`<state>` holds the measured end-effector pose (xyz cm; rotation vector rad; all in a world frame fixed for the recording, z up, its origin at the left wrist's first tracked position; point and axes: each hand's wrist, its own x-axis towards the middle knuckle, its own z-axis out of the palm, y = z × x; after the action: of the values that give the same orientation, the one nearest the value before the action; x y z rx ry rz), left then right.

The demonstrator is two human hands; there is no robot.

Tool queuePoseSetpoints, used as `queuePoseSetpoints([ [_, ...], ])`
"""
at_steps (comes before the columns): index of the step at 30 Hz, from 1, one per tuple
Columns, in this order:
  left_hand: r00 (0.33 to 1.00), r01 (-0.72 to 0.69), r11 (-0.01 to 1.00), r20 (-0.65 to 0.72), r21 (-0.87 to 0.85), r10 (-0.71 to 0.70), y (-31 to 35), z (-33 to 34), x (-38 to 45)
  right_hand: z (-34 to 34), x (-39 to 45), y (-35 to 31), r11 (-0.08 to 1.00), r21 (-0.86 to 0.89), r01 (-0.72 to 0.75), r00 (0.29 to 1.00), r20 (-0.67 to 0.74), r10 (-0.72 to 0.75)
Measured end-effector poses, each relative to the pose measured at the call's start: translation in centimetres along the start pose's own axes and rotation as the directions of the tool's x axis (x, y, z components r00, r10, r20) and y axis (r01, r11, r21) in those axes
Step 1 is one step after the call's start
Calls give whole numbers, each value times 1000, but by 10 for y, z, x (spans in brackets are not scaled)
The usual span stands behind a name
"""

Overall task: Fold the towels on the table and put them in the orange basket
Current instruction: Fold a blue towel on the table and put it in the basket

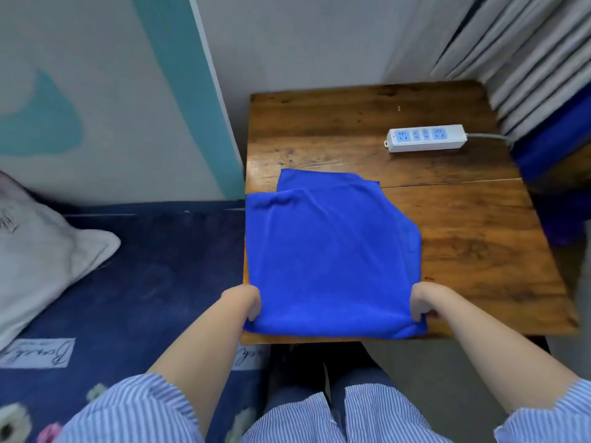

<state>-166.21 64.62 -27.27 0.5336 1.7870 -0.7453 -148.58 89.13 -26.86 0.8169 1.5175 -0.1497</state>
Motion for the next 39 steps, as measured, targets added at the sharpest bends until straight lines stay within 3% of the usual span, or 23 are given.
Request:
queuePoseSetpoints([
  [3,999,-16,1000,39,-22,17,1,9,7,12,0,1,995,-78,55,996,75,-49],
  [5,999,-23,999,25,-43,25,2,6,12,15,7,4,996,2,95,992,82,-94],
  [6,1000,-20,998,-23,-63,19,1,4,14,14,11,6,989,90,116,992,30,-119],
  [8,976,-24,991,-216,-135,-6,1,-12,19,2,16,14,942,305,140,968,-244,-65],
  [10,938,-22,976,-342,-215,-54,2,-28,20,-12,23,20,877,426,220,862,-507,30],
  [12,917,-34,968,-393,-249,-69,6,-44,21,-29,31,23,833,464,303,780,-622,63],
  [15,898,-71,964,-437,-255,-50,16,-71,23,-51,41,22,761,533,371,741,-663,103],
  [20,878,-145,966,-477,-213,26,43,-118,20,-72,60,14,663,643,384,792,-598,121],
  [23,848,-200,958,-526,-206,63,63,-144,21,-86,62,14,545,683,486,758,-640,126],
  [25,816,-241,945,-573,-222,73,73,-156,24,-99,59,15,466,646,604,648,-739,185],
  [26,796,-263,935,-601,-239,71,78,-163,27,-107,54,18,420,591,689,546,-804,235],
  [27,781,-281,923,-622,-262,62,83,-167,30,-114,46,20,382,494,781,411,-867,281],
  [29,734,-319,901,-678,-293,40,91,-175,36,-120,31,23,418,213,883,78,-945,317],
  [30,704,-337,893,-709,-299,28,94,-178,38,-116,27,24,471,94,877,-35,-966,257],
  [31,681,-352,883,-732,-310,14,98,-181,42,-109,29,26,537,-3,844,-102,-983,155],
  [32,662,-368,873,-749,-320,4,100,-183,44,-100,34,27,602,-68,795,-111,-993,34],
  [33,652,-384,864,-758,-326,3,103,-185,48,-90,43,28,648,-80,758,-47,-997,-68],
  [35,647,-405,852,-763,-332,11,106,-186,52,-73,60,29,642,48,765,193,-968,-159],
  [37,652,-419,839,-758,-348,10,108,-188,58,-72,70,33,562,236,793,352,-930,-107],
  [39,664,-412,839,-748,-355,10,109,-189,62,-82,75,34,491,353,796,404,-915,4],
])
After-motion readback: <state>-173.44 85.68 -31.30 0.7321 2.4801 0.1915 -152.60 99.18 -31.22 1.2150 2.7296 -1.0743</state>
